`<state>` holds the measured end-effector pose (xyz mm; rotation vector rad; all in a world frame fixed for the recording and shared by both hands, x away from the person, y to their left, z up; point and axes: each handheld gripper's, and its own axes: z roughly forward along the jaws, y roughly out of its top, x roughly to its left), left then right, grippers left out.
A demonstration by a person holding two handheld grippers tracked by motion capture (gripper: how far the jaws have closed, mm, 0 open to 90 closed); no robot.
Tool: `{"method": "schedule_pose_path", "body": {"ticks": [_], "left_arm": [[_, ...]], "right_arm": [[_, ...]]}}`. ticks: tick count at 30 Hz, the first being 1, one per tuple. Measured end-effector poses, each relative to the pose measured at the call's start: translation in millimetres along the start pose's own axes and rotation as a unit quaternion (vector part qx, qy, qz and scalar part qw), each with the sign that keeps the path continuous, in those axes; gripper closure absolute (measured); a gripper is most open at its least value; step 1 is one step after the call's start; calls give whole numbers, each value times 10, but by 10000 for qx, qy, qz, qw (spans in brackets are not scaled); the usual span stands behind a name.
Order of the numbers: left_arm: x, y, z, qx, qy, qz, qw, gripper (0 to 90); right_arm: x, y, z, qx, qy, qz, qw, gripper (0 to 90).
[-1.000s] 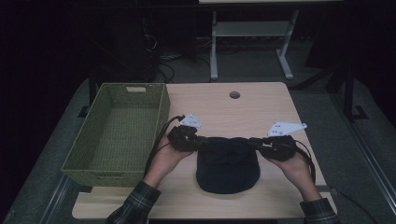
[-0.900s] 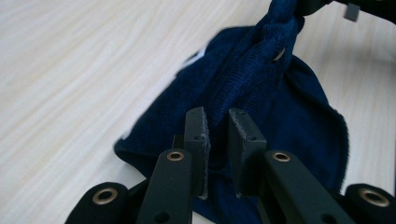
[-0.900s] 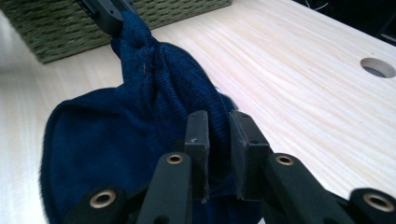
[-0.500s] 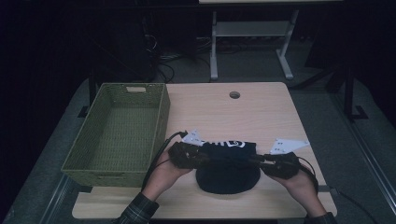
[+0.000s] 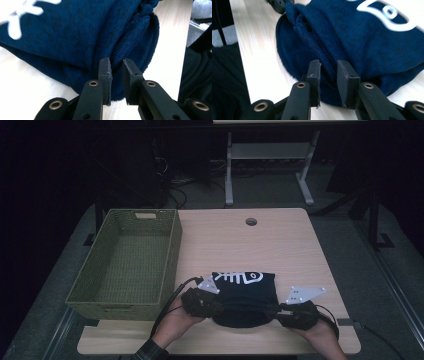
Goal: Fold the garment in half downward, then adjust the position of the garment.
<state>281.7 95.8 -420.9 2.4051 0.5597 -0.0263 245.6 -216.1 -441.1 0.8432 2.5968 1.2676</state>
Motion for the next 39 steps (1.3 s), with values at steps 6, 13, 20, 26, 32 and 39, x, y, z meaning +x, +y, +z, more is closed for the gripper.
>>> {"method": "schedule_pose_path", "body": {"ticks": [6, 13, 20, 26, 32, 39], "left_arm": [[-59, -65, 61, 183, -16, 21, 9998, 780], [-76, -132, 50, 222, -26, -68, 9997, 784], [-95, -103, -155, -69, -22, -103, 9999, 782], [-37, -1, -343, -356, 100, -165, 9992, 823], [101, 205, -331, -561, 294, -268, 9976, 871], [325, 443, -117, -451, 480, -368, 9972, 899]], "right_arm": [[40, -82, 42, 156, 77, 55, 9998, 702], [65, -190, -12, 241, 73, 162, 9996, 699], [62, -217, -171, -16, -43, 149, 9999, 722], [-34, -101, -303, -305, -167, 160, 9993, 765], [-199, 40, -326, -480, -318, 170, 9982, 824], [-379, 176, -82, -374, -266, 144, 9988, 894]]}}
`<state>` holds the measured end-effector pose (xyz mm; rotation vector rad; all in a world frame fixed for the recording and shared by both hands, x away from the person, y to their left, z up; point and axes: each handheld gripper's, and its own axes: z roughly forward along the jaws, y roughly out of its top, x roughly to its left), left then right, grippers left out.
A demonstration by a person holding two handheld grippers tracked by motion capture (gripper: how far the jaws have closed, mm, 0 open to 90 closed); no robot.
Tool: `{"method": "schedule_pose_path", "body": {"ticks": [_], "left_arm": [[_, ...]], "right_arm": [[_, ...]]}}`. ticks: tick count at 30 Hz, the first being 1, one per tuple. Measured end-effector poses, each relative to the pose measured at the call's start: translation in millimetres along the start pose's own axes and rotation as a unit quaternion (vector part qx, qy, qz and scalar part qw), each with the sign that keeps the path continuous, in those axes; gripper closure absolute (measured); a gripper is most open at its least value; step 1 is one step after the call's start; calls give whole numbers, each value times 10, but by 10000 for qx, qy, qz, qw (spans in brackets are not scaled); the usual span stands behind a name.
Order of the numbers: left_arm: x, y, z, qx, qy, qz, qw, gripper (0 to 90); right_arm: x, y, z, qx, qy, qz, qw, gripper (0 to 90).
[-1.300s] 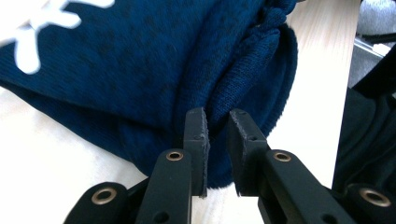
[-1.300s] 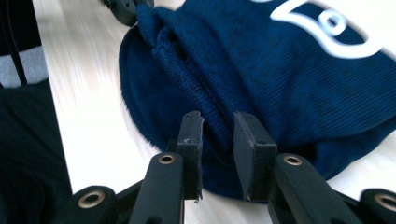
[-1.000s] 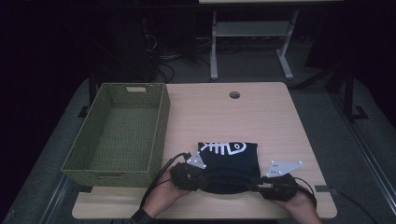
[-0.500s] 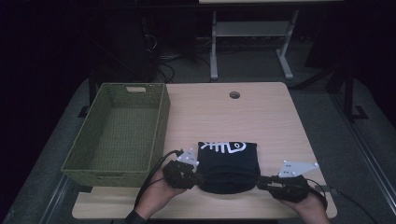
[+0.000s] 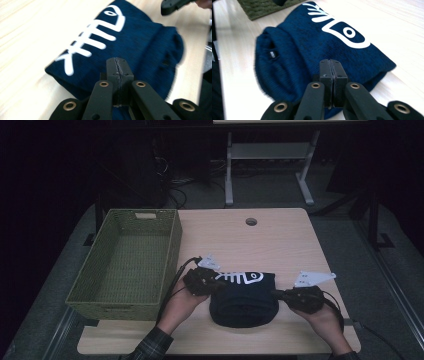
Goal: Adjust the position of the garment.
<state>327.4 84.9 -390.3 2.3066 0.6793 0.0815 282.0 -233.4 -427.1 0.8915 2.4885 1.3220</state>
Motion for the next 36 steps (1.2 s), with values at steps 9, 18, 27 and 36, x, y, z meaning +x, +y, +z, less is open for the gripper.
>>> {"method": "schedule_pose_path", "body": {"ticks": [9, 18, 27, 36], "left_arm": [[185, -51, 432, 549, 15, -148, 9984, 899], [276, -72, 551, 693, 224, 110, 9973, 900], [306, -70, 537, 589, 174, 26, 9981, 900], [288, -51, 202, 231, 132, -332, 9991, 645]], "right_arm": [[-67, -68, 371, 544, 115, 35, 9984, 898], [109, -136, 531, 905, 311, -81, 9954, 900], [209, -164, 526, 819, 270, -192, 9961, 899], [184, -147, 247, 349, -346, -151, 9987, 568]]}}
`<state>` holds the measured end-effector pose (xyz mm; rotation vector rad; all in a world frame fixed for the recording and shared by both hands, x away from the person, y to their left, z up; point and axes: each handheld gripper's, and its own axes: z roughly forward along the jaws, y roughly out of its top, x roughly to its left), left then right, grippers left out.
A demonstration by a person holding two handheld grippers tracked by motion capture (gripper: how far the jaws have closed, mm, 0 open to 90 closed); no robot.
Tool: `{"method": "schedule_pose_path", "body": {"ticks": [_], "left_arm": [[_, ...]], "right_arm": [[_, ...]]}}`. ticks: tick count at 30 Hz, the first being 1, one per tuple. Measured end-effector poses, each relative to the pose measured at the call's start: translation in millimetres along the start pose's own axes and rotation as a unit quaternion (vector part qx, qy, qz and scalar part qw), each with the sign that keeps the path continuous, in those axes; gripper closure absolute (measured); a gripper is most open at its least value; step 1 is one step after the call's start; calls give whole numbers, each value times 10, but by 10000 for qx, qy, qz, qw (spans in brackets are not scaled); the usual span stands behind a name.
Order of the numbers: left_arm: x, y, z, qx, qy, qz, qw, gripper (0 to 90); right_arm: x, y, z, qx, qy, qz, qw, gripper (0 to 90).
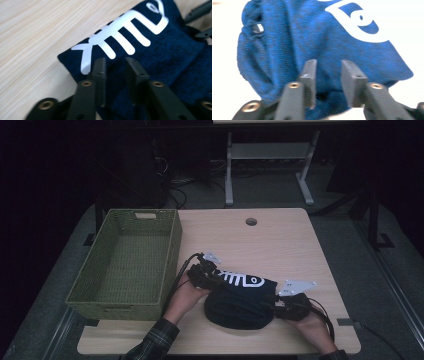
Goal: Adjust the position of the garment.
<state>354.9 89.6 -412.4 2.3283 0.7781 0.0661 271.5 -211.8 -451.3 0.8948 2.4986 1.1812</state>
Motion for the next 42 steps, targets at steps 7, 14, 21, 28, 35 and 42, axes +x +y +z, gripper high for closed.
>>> {"method": "schedule_pose_path", "body": {"ticks": [7, 14, 21, 28, 35, 42], "left_arm": [[-24, -55, -47, 101, 137, -140, 9998, 387], [34, -167, 32, 166, 198, -400, 9989, 274], [102, -257, 164, 358, 169, -509, 9979, 224], [126, -305, 231, 429, 122, -519, 9977, 206], [102, -317, 258, 383, 7, -507, 9980, 259], [72, -311, 262, 409, -259, -406, 9980, 448]], "right_arm": [[-148, -142, -140, -54, -503, 490, 9975, 307], [-350, -406, -174, 125, -836, 836, 9929, 165], [-485, -474, -149, 151, -1002, 970, 9901, 148], [-478, -476, -120, 221, -1160, 836, 9895, 136], [-501, -476, -117, 239, -1120, 870, 9896, 134], [-501, -476, -115, 233, -1119, 895, 9894, 133]]}}
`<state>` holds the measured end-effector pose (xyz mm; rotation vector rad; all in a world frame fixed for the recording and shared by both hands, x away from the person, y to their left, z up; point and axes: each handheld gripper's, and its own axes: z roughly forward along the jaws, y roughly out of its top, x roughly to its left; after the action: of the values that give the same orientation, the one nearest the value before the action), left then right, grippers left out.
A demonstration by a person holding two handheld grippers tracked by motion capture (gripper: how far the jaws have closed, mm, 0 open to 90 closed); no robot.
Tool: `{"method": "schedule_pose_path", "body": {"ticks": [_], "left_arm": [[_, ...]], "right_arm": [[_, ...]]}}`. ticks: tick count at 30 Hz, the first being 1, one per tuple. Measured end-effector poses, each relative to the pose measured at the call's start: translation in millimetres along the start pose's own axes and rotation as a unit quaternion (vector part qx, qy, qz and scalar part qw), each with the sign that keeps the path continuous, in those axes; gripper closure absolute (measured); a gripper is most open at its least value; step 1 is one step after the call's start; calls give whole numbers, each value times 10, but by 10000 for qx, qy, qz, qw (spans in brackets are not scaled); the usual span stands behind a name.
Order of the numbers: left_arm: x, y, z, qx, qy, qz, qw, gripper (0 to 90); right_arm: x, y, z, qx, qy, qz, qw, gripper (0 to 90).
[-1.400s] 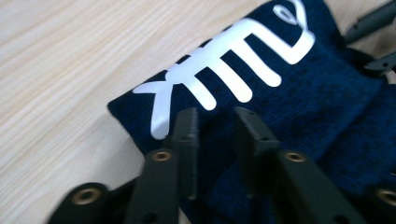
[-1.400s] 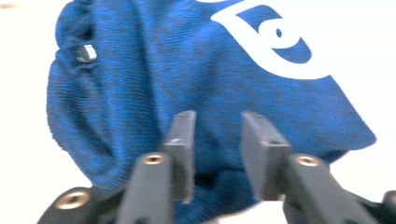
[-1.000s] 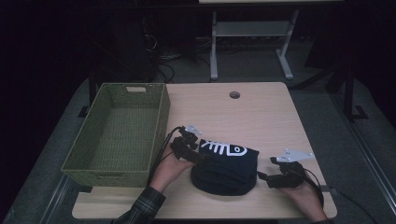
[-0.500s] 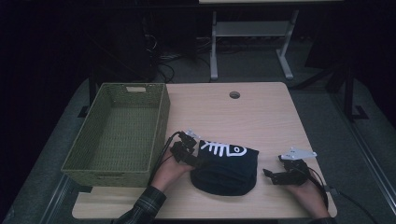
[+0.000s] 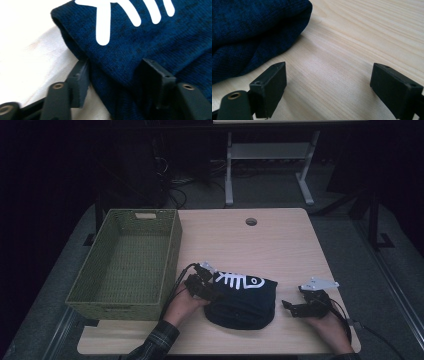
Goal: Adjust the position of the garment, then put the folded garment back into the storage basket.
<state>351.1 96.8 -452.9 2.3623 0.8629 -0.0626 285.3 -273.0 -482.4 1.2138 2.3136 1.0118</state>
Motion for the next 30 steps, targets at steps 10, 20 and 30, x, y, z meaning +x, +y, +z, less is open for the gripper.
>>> {"method": "schedule_pose_path", "body": {"ticks": [10, 20, 30], "left_arm": [[29, 6, 21, 15, -478, -103, 9988, 675], [-34, 68, -25, 69, -361, 4, 9993, 749], [-85, 161, -198, -61, -321, 102, 9994, 764]], "right_arm": [[-2, 0, -1, 8, -1, 1, 10000, 134], [-2, 0, -1, 8, -4, 1, 10000, 134], [1, 0, -2, 20, -2, 29, 10000, 135]]}}
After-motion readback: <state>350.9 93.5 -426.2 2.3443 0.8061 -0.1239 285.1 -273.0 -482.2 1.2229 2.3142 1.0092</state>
